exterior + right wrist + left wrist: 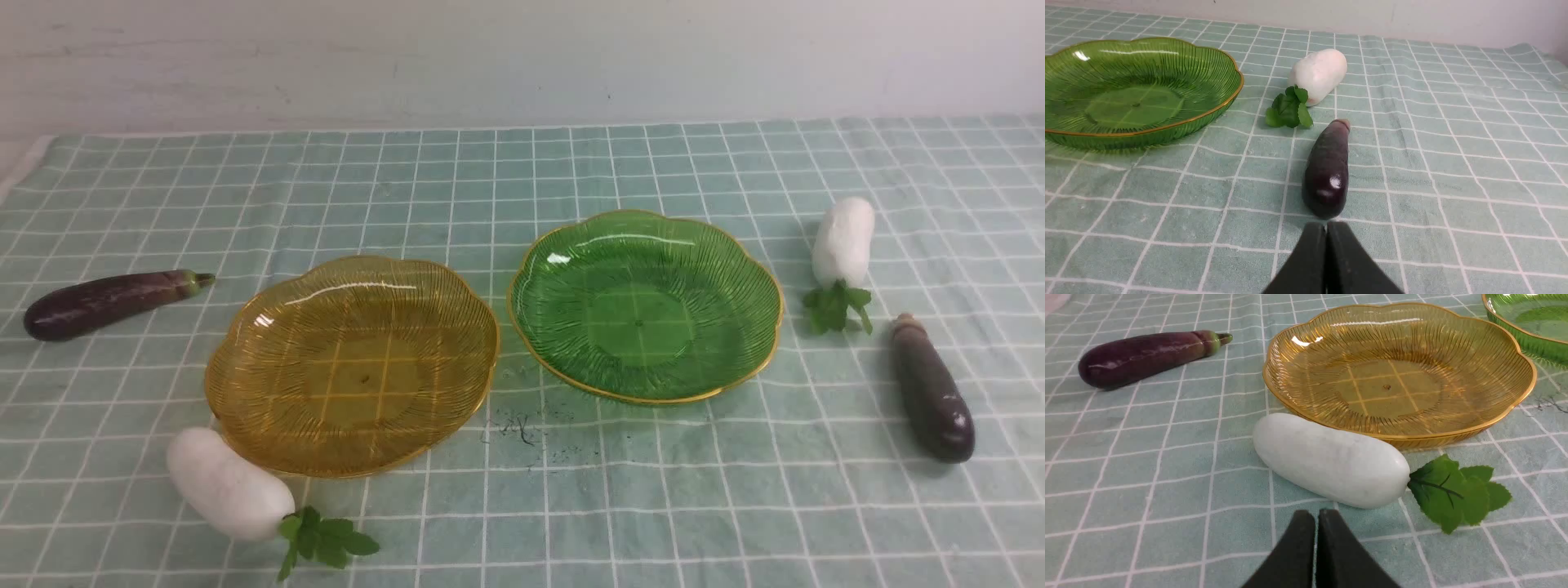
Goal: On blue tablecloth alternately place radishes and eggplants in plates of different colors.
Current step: 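Pick up the white radish and place it in the left plate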
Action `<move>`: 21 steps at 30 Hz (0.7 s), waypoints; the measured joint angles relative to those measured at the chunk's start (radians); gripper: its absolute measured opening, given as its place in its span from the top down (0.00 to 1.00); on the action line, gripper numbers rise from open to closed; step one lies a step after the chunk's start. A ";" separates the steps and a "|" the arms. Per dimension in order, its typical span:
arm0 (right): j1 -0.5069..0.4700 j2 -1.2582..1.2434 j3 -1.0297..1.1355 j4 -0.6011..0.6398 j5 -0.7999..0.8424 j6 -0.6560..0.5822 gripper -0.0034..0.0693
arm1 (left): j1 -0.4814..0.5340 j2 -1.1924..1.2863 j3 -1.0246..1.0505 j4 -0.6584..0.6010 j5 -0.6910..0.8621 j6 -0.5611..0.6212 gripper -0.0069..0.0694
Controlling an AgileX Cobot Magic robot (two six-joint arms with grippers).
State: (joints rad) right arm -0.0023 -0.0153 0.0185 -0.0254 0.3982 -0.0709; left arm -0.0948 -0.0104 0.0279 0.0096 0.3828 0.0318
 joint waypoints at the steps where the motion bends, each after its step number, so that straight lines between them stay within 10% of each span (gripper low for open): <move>1: 0.000 0.000 0.000 0.000 0.000 0.000 0.97 | 0.000 0.000 0.000 0.000 0.000 0.000 0.92; 15: 0.000 0.000 0.000 0.000 0.000 -0.009 0.97 | 0.000 0.000 0.000 0.000 -0.009 -0.002 0.92; 21: 0.000 0.000 0.000 0.000 0.000 -0.012 0.97 | 0.000 0.000 0.002 -0.277 -0.213 -0.188 0.92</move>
State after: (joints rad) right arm -0.0023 -0.0153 0.0185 -0.0254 0.3982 -0.0827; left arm -0.0948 -0.0104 0.0299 -0.2679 0.1698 -0.1566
